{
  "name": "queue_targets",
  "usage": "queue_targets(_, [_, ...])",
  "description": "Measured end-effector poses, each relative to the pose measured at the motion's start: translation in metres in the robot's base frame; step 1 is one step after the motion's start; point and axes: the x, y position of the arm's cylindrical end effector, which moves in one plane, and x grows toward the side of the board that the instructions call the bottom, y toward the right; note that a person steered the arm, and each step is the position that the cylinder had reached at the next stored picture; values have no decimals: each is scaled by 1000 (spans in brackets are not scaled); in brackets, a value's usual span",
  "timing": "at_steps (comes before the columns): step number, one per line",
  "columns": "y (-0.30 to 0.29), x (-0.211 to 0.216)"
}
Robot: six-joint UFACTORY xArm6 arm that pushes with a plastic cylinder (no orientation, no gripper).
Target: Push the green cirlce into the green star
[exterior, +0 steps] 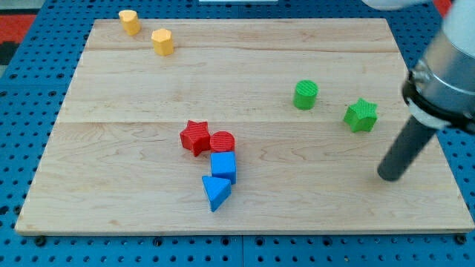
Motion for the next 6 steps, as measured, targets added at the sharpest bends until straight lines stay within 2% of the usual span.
queue_targets(1, [2, -78])
queue_targets(2, [4, -79])
queue_targets(3, [-32, -48])
queue_targets(4, [-127, -47])
queue_targets(5, [-126, -110])
queue_targets(6, [-114, -135])
